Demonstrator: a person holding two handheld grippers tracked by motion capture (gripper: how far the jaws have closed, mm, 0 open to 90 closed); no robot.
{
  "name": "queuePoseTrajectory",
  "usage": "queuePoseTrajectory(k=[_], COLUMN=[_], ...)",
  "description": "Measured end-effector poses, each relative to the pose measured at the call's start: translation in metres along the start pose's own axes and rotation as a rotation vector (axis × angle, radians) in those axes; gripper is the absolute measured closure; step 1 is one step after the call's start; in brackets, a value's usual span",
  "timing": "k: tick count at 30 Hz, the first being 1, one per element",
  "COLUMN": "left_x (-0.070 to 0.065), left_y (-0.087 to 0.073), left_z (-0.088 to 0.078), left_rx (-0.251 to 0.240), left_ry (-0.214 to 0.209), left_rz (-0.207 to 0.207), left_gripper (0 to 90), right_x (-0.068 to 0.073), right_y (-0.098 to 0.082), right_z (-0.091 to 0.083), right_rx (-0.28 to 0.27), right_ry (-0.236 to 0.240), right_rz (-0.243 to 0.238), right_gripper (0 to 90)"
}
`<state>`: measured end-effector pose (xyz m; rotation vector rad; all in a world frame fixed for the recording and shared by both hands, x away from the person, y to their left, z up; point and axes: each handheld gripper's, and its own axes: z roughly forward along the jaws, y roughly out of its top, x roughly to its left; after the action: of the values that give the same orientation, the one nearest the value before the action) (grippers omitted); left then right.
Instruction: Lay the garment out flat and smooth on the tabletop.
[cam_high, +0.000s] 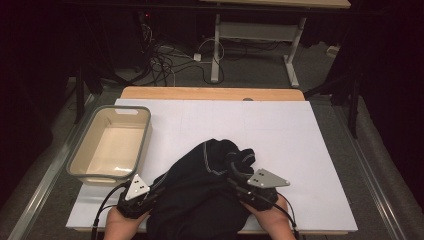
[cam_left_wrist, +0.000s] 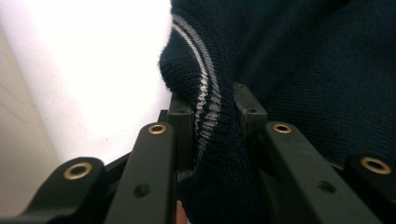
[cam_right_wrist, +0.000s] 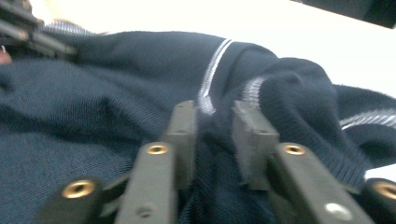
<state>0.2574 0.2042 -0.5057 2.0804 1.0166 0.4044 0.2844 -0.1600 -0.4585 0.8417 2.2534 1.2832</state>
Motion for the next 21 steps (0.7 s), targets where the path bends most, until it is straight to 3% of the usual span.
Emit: queuePoseTrajectory(k=[5,9,12,13,15,17,21], left_x=[0.0,0.003,0.004,0.004,0.005,0.006,0.005], left_y=[0.001,0.001,0.001,0.001,0.002,0.002,0.001], left_z=[0.002,0.003,0.003,0.004,0.004,0.004,0.004], left_rx=[0.022,0.027,0.029,0.031,0.032,0.035,0.035], left_ry=[-0.009,-0.028,-0.036,-0.038,-0.045,-0.05,-0.047], left_rz=[0.002,-0.017,-0.025,-0.027,-0.033,-0.036,-0.033], left_gripper=[69.7,67.6,67.5,67.3,66.2,66.1,66.1], right_x=[-0.028,-0.053,-0.058,-0.056,-0.048,-0.039,-0.036], right_y=[0.0,-0.016,-0.031,-0.034,-0.033,-0.031,-0.031], right_z=[-0.035,-0.042,-0.03,-0.025,-0.014,-0.004,0.011], right_rx=[-0.071,-0.034,0.041,0.061,0.097,0.129,0.204], right_ry=[-0.131,-0.21,-0.163,-0.123,-0.1,-0.086,-0.054], right_rz=[0.042,0.115,0.173,0.192,0.21,0.206,0.235], right_gripper=[63.1,66.1,60.3,54.2,38.7,29.6,27.8])
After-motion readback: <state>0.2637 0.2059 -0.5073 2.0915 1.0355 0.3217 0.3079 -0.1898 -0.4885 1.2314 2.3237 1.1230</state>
